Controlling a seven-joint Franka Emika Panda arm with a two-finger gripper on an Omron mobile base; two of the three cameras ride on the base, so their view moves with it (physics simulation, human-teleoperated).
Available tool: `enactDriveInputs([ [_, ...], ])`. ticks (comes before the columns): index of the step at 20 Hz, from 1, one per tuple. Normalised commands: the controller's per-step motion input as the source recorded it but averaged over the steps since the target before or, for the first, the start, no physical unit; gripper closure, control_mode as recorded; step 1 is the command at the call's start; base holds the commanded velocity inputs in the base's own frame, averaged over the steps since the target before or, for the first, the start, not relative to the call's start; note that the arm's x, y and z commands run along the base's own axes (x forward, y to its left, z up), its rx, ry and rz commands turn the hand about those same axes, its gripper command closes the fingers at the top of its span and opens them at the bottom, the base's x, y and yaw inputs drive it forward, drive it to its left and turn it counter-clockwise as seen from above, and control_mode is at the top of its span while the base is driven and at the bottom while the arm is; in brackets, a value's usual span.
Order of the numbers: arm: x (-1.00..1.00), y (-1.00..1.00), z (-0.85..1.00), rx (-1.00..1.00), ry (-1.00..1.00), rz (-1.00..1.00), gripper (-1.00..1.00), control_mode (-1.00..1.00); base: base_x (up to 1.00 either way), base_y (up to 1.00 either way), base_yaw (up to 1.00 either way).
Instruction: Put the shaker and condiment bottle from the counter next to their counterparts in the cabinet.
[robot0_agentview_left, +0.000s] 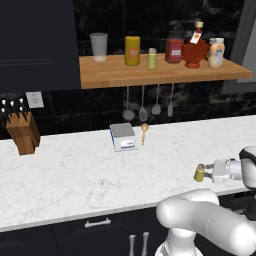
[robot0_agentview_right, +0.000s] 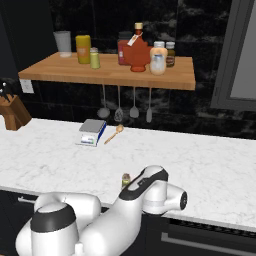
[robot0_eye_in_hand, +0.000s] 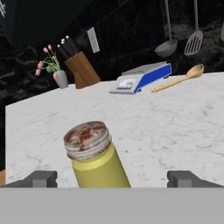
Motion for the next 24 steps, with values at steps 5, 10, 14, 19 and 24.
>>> enactDriveInputs([
  [5,0.01,0.00,-0.12,0.00,0.00,0.00,-1.00,-1.00,0.00,0.00,0.00],
  [10,0.10,0.03,0.00,0.00,0.00,0.00,-1.00,-1.00,0.00,0.00,0.00],
  [14,0.15,0.09,0.00,0.00,0.00,0.00,-1.00,-1.00,0.00,0.00,0.00],
  [19,0.15,0.14,0.00,0.00,0.00,0.00,-1.00,-1.00,0.00,0.00,0.00],
  [24,0.15,0.21,-0.03,0.00,0.01,0.00,-1.00,-1.00,0.00,0.00,0.00],
])
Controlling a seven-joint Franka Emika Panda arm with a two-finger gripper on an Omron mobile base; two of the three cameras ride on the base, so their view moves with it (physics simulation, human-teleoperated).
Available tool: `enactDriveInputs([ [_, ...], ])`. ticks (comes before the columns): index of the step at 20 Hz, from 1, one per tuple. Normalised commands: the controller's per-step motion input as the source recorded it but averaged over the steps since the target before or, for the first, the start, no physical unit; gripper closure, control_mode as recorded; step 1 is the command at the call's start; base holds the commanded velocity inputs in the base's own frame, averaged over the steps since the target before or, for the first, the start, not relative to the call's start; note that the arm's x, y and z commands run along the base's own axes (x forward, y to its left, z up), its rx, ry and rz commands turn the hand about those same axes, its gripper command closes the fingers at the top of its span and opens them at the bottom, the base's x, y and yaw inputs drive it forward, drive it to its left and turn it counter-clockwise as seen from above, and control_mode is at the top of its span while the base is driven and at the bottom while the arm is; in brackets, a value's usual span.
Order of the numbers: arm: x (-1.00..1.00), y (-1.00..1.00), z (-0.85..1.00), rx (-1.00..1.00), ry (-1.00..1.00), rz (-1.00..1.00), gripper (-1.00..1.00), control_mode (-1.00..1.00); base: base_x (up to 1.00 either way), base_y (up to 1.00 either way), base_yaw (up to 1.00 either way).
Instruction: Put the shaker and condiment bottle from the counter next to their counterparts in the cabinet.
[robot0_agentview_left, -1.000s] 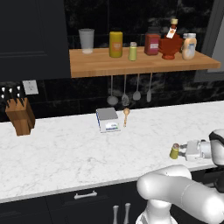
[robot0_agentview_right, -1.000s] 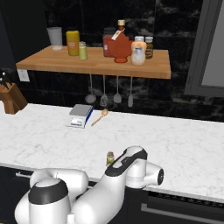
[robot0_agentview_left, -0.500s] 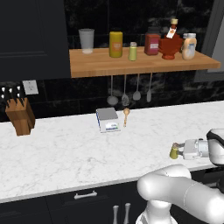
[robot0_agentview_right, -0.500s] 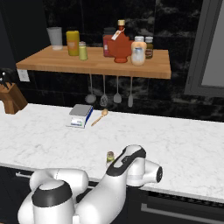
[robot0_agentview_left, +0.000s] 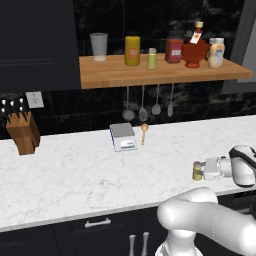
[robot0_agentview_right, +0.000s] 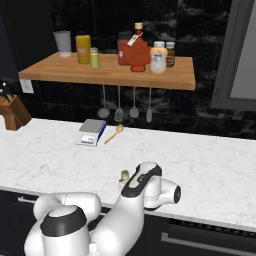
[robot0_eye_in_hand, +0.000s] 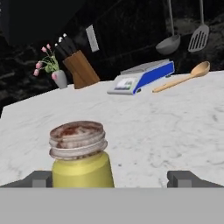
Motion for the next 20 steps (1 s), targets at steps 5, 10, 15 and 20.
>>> enactDriveInputs([
  [5,0.16,0.52,-0.13,-0.03,0.07,0.00,1.00,-1.00,0.00,0.00,0.00],
  [10,0.22,0.35,-0.25,-0.08,0.19,0.00,1.00,-1.00,0.00,0.00,0.00],
  [15,0.01,-0.07,0.73,0.00,-0.04,-0.01,1.00,-1.00,0.00,0.00,0.00],
  [20,-0.17,0.00,0.93,0.01,-0.14,-0.01,1.00,-1.00,0.00,0.00,0.00],
])
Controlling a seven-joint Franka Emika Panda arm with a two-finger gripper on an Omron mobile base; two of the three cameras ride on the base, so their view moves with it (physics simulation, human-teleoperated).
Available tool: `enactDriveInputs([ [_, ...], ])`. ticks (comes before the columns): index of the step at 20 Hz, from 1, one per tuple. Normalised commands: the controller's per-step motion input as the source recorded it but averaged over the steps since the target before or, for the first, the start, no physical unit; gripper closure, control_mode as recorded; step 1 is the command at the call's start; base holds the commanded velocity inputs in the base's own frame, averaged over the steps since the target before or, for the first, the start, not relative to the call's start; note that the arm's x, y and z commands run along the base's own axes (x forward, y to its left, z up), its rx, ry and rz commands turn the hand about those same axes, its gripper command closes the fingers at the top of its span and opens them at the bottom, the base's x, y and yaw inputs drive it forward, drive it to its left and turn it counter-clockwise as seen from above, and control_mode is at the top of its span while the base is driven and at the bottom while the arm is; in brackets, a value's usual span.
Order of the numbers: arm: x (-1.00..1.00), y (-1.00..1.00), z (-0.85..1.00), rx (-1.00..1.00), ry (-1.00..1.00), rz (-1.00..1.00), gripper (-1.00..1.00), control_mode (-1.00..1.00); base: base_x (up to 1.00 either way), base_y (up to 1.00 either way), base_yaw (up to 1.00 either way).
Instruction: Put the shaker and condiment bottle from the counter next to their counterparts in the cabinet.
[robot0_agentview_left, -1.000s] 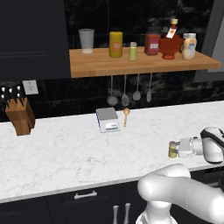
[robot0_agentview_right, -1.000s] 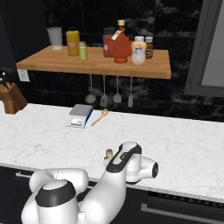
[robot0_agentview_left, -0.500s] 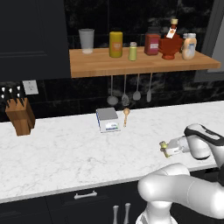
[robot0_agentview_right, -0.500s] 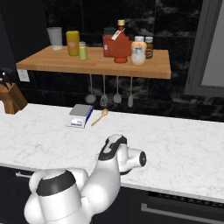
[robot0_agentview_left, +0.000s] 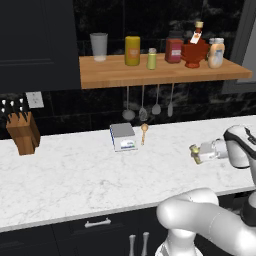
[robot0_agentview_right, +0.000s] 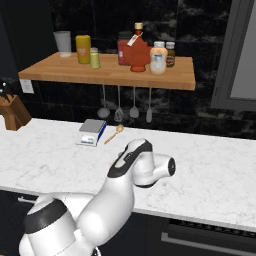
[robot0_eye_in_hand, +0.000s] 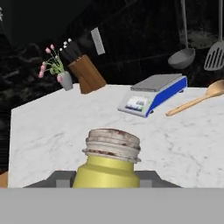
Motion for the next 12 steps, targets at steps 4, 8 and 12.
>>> enactDriveInputs([
  [4,-0.14,0.00,0.87,0.03,-0.09,0.00,1.00,-1.00,0.00,0.00,0.00],
  [8,-0.25,0.00,0.67,0.07,-0.14,0.00,1.00,-1.00,0.00,0.00,0.00],
  [12,-0.45,0.00,0.61,0.07,-0.24,0.00,1.00,-1.00,0.00,0.00,0.00],
])
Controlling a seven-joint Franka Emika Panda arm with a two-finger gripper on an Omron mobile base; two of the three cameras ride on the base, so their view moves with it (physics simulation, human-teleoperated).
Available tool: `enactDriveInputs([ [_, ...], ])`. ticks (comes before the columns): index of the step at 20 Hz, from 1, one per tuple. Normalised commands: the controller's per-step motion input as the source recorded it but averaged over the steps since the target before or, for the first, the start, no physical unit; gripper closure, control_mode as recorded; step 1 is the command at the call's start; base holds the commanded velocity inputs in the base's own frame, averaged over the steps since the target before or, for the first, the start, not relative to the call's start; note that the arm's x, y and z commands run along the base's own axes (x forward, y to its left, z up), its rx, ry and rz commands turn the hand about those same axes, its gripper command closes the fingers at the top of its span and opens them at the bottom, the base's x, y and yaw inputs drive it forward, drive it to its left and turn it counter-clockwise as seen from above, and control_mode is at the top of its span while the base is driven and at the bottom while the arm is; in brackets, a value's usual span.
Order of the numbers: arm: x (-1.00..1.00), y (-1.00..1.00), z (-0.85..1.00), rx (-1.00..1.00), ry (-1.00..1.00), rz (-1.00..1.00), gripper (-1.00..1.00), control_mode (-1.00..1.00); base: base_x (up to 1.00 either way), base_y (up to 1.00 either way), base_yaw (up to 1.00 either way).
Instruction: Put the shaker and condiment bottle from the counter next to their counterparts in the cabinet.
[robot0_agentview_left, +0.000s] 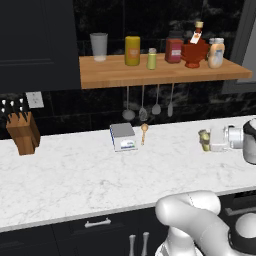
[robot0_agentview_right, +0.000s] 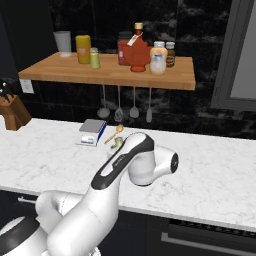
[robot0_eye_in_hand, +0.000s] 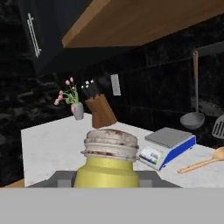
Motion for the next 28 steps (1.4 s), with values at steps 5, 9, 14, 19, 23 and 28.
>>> enactDriveInputs([
  [5,-0.21,0.12,0.63,0.02,-0.26,0.00,1.00,-1.00,0.00,0.00,0.00],
  [9,-0.07,0.43,0.74,0.00,-0.18,0.00,1.00,-1.00,0.00,0.00,0.00],
  [14,-0.11,0.44,0.79,0.00,-0.16,0.00,1.00,-1.00,0.00,0.00,0.00],
  [19,-0.01,0.24,0.89,0.04,-0.06,0.00,1.00,-1.00,0.00,0.00,0.00],
  [23,-0.05,0.01,0.80,0.11,-0.01,0.00,1.00,-1.00,0.00,0.00,0.00],
  [28,-0.20,0.28,0.02,-0.01,-0.03,0.09,1.00,-1.00,0.00,0.00,0.00],
])
